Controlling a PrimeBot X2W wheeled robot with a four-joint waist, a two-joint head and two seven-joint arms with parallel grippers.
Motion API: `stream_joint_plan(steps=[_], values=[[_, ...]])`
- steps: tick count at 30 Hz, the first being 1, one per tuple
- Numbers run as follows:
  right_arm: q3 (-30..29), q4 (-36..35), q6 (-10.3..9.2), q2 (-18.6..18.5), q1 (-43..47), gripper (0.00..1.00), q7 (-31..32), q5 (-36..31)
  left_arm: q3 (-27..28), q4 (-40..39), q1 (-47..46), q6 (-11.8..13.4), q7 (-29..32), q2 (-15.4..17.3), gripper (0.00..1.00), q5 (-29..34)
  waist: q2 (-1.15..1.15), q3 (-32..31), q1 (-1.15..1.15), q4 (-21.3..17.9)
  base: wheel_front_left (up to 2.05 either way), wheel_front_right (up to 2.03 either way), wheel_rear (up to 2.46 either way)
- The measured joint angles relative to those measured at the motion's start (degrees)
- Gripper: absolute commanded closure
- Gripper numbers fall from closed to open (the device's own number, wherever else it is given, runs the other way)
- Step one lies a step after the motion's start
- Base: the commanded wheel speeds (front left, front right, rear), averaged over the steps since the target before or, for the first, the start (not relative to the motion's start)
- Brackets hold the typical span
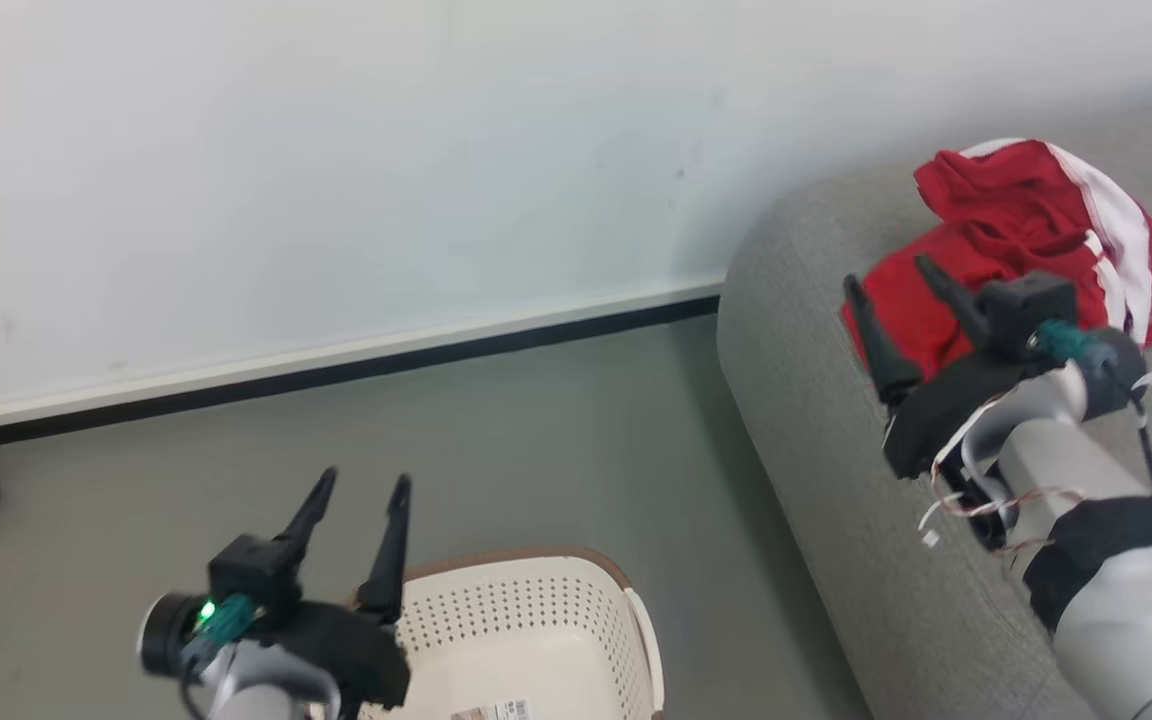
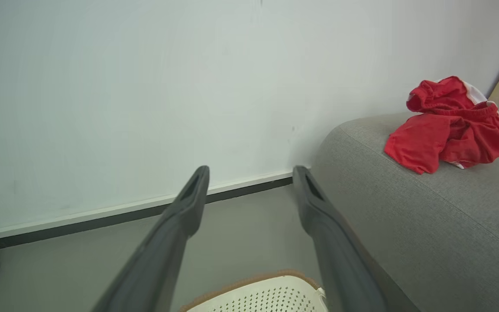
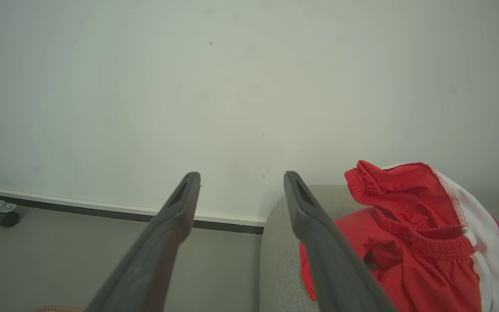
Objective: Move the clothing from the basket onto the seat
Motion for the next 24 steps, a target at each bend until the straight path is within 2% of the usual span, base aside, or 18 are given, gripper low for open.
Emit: stream_joint_plan(steps=[7,17,24], values=[[-0.4,-5.7,-1.7,1.3,6.2,0.0,0.0,0.0,5.0,-4.0,7.1,2.4,0.0,3.0,0.0,-1.2,0.0,-2.4,0.0,1.7,0.0,0.0,0.0],[-1.5,-16.1,-5.69,1.5,18.0,0.0,0.0,-0.2,11.2,-11.5,16.2,3.9,-0.2,4.5,0.0,-1.2,0.01,-3.8,0.01,2.6,0.0,0.0,0.0],[-2.5,-22.5,-8.2,1.4,25.8,0.0,0.0,-0.5,13.5,-16.5,21.7,4.4,-0.2,4.5,0.0,-0.4,0.0,-4.0,0.01,2.9,0.0,0.0,0.0]])
